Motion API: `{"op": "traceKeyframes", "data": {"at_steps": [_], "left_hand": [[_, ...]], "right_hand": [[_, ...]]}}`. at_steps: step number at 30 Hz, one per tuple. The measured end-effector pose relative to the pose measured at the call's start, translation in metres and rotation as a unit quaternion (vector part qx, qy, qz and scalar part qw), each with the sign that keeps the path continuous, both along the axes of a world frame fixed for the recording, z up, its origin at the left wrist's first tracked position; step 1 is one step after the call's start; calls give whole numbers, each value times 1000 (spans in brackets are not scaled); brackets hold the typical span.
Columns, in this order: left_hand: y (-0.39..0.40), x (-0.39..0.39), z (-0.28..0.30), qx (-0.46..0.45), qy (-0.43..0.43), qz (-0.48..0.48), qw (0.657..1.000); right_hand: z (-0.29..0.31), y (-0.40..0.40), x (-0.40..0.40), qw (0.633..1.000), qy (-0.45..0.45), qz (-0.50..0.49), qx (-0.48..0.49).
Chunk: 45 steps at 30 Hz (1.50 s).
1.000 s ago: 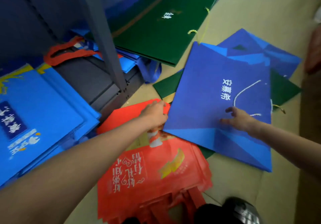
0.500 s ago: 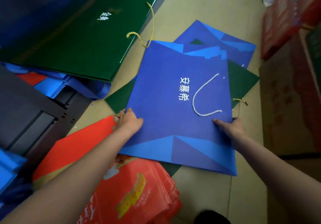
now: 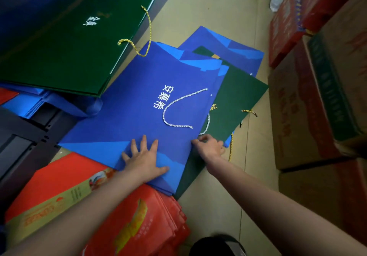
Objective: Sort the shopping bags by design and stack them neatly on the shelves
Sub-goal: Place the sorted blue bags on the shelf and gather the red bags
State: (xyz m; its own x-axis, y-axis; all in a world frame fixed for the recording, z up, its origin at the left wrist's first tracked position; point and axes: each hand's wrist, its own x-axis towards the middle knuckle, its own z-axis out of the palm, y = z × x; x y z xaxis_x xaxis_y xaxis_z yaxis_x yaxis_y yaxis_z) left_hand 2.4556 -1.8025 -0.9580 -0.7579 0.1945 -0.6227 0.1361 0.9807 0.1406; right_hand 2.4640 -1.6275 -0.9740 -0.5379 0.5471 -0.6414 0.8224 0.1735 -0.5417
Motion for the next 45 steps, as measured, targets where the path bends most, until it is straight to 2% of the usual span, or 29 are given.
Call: {"op": "traceKeyframes", "data": {"at_steps": [3,5,9,12,14,18,20,24,30,34,37,40,45], "left_hand": [[20,21,-4,0,7,-39,999],[34,30,-7,-2,20,-56,998],[49,29,-9,-7,40,-58,997],[51,22,-3,4,41,-69,997],[50,18,4,20,50,-82,995],[52,6,25,62,113,-83,988],[54,0,34,64,162,-110,978],[53,-4,36,84,192,-148,967],[38,-11,43,184,218,-117,951],[34,-17,55,293,276,-70,913],[45,-27,66,330,302,-31,894],[53,-44,72,346,303,-6,888],[39,-65,67,310,280,-26,908]], "right_hand": [[-1,17,2,999,12,-27,36],[-2,22,4,996,22,-88,28],[-4,26,6,962,95,-250,-53],[0,26,3,946,132,-268,-126],[10,29,-5,937,168,-271,-142],[39,61,-48,944,244,-223,2],[65,81,-67,945,256,-187,76],[116,114,-83,948,232,-126,179],[130,146,-73,952,201,-112,204],[136,150,-73,952,198,-101,212],[146,147,-77,948,209,-82,226],[167,147,-79,938,213,-56,266],[204,164,-79,897,231,-4,376]]}}
